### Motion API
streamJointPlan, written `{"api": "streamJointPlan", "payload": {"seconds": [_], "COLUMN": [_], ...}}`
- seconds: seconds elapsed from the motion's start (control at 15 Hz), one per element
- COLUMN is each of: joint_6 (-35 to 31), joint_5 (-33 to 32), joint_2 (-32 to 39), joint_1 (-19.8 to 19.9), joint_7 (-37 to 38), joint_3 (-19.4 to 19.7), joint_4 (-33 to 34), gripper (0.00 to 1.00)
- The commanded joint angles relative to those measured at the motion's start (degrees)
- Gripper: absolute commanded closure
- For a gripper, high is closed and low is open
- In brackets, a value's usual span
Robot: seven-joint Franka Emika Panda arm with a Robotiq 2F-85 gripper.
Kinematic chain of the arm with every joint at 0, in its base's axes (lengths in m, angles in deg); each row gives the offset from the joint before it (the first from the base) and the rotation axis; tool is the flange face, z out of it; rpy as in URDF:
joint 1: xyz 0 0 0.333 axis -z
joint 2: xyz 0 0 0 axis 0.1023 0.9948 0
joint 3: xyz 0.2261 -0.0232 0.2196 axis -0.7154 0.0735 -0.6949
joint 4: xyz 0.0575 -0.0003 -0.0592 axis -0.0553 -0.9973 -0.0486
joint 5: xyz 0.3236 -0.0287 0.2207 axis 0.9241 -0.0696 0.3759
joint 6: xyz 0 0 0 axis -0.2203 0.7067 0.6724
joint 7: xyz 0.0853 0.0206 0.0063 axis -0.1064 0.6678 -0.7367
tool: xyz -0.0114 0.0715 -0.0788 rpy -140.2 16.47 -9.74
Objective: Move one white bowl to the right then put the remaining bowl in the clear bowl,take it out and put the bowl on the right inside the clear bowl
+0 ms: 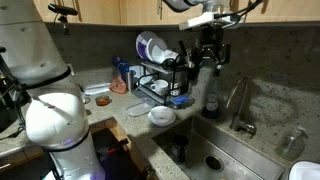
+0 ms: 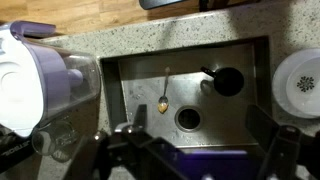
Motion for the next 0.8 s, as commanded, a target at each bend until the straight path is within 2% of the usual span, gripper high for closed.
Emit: {"api": "streamJointPlan", "payload": {"seconds": [0.0,0.4,0.73], "joint_6": [0.12,-0.33,-3.58], "joint_5": [-0.05,0.21,4.80], "joint_2": [0.03,-0.26,-1.51], "joint_1": [-0.42,-0.56,-1.93], "joint_7": [0.05,-0.25,-2.22], "joint_3": [0.37,0.33,0.23], "joint_4": [0.11,-0.39,-4.55], "gripper": [0.00,0.00,0.00]}}
